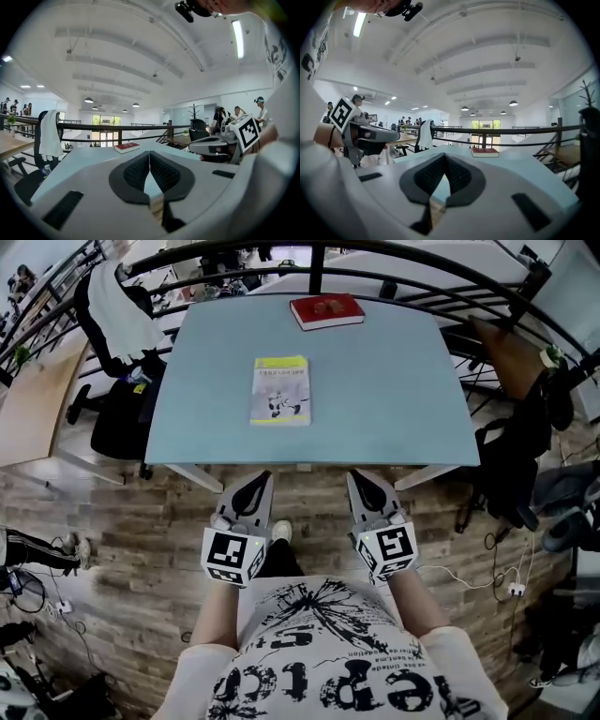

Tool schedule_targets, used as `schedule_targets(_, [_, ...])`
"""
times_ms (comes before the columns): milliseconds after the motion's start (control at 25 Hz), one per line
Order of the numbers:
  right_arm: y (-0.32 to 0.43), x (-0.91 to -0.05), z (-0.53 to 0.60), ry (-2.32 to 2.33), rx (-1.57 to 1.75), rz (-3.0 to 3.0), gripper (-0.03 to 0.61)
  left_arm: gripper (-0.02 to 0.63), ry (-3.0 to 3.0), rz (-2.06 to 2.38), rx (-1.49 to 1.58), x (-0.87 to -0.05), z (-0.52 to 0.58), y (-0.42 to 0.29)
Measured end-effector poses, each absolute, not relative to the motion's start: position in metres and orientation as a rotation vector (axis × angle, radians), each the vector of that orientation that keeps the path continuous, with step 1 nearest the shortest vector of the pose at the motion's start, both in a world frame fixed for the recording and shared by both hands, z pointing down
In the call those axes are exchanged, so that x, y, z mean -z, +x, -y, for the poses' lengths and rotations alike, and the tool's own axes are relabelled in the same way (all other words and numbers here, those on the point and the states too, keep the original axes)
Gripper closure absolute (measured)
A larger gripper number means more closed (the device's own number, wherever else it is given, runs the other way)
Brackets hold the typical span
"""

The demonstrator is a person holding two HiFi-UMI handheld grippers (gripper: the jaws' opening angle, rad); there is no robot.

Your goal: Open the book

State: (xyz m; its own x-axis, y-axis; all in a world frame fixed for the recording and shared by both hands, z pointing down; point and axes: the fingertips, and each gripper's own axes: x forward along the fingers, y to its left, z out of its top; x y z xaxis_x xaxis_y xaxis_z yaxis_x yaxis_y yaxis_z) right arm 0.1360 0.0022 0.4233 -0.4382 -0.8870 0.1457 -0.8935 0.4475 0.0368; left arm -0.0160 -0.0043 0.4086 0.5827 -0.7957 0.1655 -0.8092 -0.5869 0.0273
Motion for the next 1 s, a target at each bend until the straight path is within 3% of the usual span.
schedule_targets(440, [0.097,-0.417,0.139,1.672,-0.059,2.486,0.568,0.594,2.773,1.300,-0.233,-0.399,0.157,-0.057])
schedule_targets(1000, [0.100,-0.437,0.199,1.584,-0.139,2.491,0.568,0.594,2.714,1.160,-0.491,-0.471,0.210,-0.029])
